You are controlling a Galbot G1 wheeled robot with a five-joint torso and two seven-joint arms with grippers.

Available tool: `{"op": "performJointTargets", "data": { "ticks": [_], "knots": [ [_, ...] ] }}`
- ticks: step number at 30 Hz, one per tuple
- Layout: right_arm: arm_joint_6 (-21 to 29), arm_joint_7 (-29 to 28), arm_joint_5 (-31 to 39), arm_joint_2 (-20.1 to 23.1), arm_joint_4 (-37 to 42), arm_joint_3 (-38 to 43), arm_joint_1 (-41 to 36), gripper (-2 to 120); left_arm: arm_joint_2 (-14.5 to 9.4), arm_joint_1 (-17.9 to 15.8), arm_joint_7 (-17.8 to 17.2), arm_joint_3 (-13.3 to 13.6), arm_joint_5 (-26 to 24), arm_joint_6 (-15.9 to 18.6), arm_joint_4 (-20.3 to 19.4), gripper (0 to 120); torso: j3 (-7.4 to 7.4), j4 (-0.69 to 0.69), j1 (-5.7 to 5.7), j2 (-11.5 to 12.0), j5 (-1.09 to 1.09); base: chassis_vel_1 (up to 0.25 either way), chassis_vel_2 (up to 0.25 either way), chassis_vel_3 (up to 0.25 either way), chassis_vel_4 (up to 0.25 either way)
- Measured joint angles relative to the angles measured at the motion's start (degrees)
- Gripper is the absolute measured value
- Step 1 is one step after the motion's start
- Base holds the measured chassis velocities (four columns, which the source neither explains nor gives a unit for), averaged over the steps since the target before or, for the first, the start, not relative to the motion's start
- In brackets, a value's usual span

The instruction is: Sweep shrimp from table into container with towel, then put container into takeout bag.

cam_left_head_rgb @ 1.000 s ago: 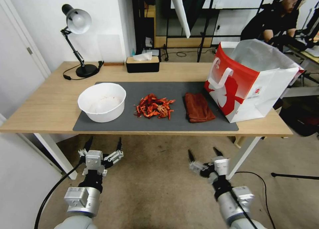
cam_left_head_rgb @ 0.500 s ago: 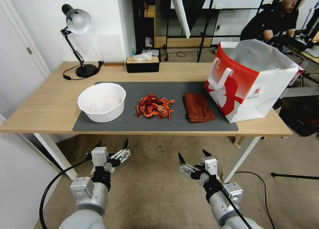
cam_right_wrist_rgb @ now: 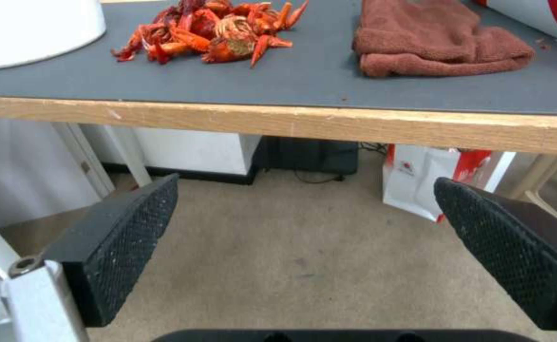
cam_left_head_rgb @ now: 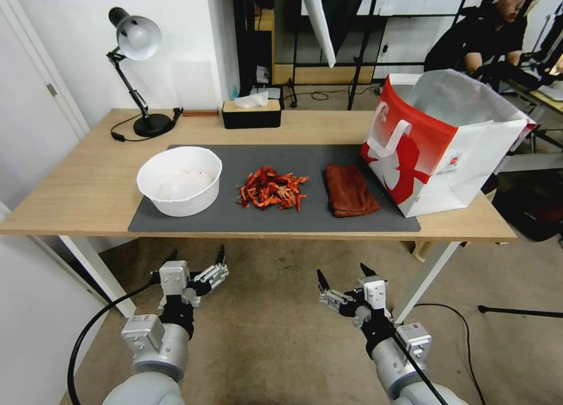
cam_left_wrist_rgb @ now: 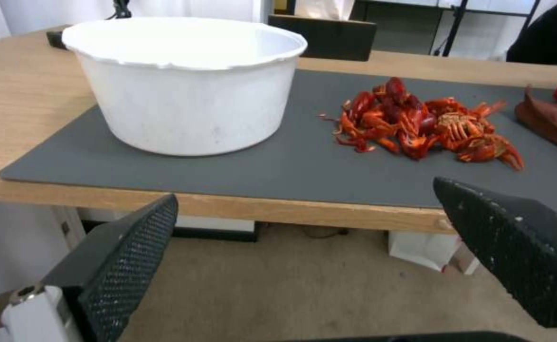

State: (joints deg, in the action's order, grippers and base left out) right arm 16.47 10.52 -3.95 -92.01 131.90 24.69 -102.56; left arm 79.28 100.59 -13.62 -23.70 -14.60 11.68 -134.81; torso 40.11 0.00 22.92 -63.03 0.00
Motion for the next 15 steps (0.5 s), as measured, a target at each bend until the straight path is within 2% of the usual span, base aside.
{"op": "performJointTargets", "data": {
  "ticks": [15],
  "knots": [
    [-0.17, -0.1, 0.1, 0.39, -0.18, 0.19, 0.05, 100, 0.28, 0.22, 0.53, -0.09, 0.36, -0.71, 0.37, 100, 0.0, 0.0, 0.0, 0.0, 0.0, 0.0, 0.0, 0.0, 0.0]
  ]
}}
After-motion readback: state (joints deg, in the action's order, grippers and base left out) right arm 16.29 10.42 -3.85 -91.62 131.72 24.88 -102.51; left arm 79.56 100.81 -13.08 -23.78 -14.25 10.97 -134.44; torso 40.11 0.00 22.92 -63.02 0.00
